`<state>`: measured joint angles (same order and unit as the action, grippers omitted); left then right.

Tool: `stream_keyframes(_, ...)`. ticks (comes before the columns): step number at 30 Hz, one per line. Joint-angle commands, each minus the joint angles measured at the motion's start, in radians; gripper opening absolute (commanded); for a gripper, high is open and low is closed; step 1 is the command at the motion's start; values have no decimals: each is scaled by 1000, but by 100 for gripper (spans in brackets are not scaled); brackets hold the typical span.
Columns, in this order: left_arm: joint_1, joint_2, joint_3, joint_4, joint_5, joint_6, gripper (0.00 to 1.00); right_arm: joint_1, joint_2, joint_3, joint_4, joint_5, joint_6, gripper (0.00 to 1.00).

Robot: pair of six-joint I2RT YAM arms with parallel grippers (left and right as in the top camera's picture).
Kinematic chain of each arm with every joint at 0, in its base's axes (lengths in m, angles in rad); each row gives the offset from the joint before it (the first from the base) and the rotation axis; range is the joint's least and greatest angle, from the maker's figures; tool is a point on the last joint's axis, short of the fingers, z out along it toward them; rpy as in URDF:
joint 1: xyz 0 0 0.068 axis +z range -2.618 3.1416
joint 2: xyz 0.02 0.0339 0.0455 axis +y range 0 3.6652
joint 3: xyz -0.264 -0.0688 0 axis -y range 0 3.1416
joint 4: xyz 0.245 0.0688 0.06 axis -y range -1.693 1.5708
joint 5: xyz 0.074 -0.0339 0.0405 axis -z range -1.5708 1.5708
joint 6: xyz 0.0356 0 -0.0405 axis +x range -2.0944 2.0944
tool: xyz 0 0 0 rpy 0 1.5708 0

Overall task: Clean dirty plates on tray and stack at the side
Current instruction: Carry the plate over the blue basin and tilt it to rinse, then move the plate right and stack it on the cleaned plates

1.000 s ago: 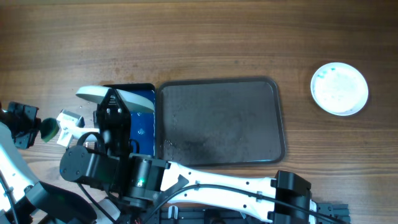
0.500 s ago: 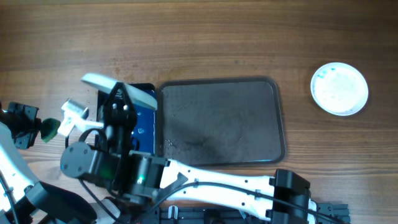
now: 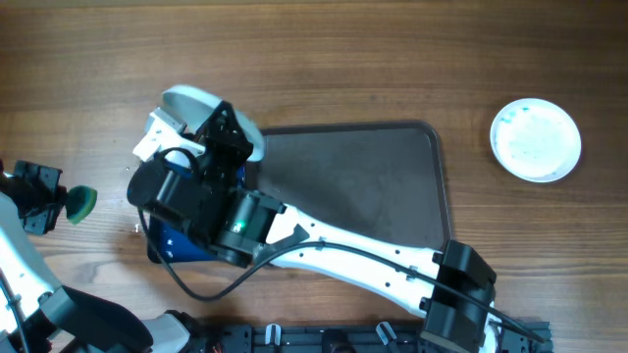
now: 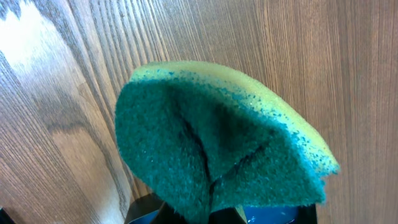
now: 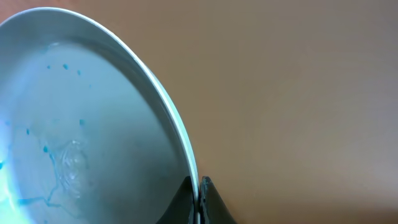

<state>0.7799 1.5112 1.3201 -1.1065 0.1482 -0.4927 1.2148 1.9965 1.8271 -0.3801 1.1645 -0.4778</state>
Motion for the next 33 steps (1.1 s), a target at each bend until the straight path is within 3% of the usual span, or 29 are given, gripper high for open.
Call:
stream_keyframes(1,3,-20,17,7,19,-13,4,-5,9,17,-42,-164,162,4)
stream_keyframes(4,3,-20,17,9,19,-13,4,-37,9,17,-140,-312,298,4)
stream_keyframes(11,2,-20,17,8,20,-10,4,-180,-2,19,-397,-755,786,4)
stream_keyframes(13,-7,-20,17,6,20,-10,4,-240,-20,19,-447,-835,855,4)
stream_keyframes(22,-213,-11,17,6,19,-10,4,-657,-156,19,-650,-1142,1066,4)
stream_keyframes(28,-394,23,17,11,19,-9,4,-1010,-164,2,-847,-1146,1110,4)
stream_keyframes(33,-506,39,17,25,-11,-10,4,-1252,-164,-75,-895,-1147,1105,4)
